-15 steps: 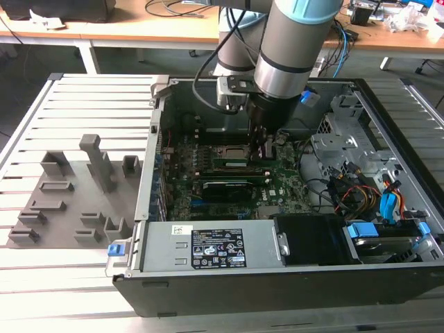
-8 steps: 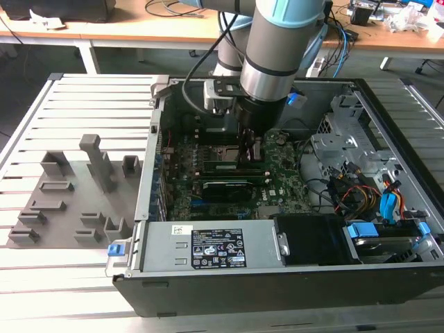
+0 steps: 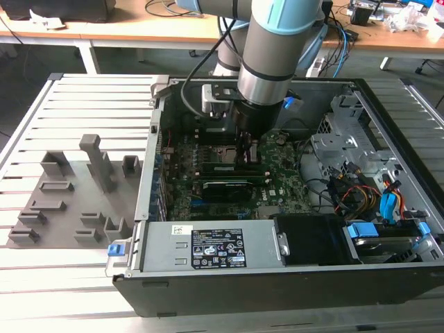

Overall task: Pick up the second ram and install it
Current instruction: 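Insert the second ram into the second slot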

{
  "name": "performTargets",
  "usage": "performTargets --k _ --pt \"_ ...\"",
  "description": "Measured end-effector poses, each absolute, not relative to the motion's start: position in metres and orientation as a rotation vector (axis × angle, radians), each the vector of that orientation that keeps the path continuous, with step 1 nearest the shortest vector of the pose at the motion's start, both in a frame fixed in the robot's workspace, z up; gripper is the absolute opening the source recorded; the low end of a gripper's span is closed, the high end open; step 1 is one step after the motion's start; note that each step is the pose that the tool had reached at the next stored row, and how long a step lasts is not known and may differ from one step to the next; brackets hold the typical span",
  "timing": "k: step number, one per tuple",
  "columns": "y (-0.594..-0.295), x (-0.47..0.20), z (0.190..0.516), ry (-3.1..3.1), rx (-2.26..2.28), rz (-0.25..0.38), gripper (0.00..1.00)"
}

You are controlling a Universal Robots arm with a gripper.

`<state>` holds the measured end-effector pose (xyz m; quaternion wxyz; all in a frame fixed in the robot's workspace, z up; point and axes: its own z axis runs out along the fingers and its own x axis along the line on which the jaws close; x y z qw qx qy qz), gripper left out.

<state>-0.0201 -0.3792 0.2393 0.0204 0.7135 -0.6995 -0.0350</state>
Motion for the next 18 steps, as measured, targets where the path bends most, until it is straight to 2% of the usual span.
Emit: performTargets --k 18 --pt "-0.3769 -0.0166 0.2299 -2.164 2.216 -0.108 0.13"
